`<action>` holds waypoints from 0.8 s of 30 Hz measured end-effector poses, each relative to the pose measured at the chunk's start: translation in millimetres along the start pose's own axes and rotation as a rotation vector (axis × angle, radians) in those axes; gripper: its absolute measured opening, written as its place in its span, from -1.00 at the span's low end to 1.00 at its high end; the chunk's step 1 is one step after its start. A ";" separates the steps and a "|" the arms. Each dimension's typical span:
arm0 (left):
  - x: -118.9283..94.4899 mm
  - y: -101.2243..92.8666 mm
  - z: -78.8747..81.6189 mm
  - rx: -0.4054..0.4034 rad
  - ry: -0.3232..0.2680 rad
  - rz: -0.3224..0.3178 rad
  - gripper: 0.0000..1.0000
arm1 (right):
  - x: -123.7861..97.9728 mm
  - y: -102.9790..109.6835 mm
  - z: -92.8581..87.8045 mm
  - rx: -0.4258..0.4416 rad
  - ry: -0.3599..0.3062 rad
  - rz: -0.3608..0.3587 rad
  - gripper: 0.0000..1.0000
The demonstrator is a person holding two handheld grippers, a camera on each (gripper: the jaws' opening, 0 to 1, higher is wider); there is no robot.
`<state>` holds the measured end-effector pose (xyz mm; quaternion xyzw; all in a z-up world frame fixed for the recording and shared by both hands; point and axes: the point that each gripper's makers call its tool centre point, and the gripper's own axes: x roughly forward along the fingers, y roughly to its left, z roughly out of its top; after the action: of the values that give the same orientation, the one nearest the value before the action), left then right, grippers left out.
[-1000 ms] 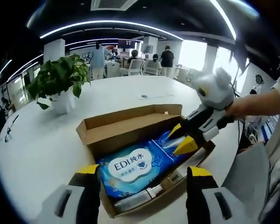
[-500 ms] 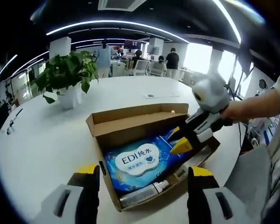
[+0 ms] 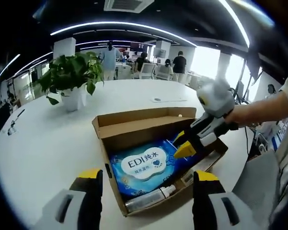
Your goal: Operate the shoe box by opening the lid, removing the specified soft item, and placing it in the target area until the item is outside and the box remains undamaged.
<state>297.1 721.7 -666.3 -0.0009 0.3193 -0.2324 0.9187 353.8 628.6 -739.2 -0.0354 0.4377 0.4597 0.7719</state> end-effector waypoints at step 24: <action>-0.2 -0.1 -2.0 0.012 -0.017 0.017 0.39 | 8.4 -12.9 -1.1 0.007 0.032 -0.077 -0.94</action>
<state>295.7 722.0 -667.8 0.0055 0.3100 -0.2267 0.9233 364.4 626.4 -750.3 -0.0568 0.4498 0.4273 0.7822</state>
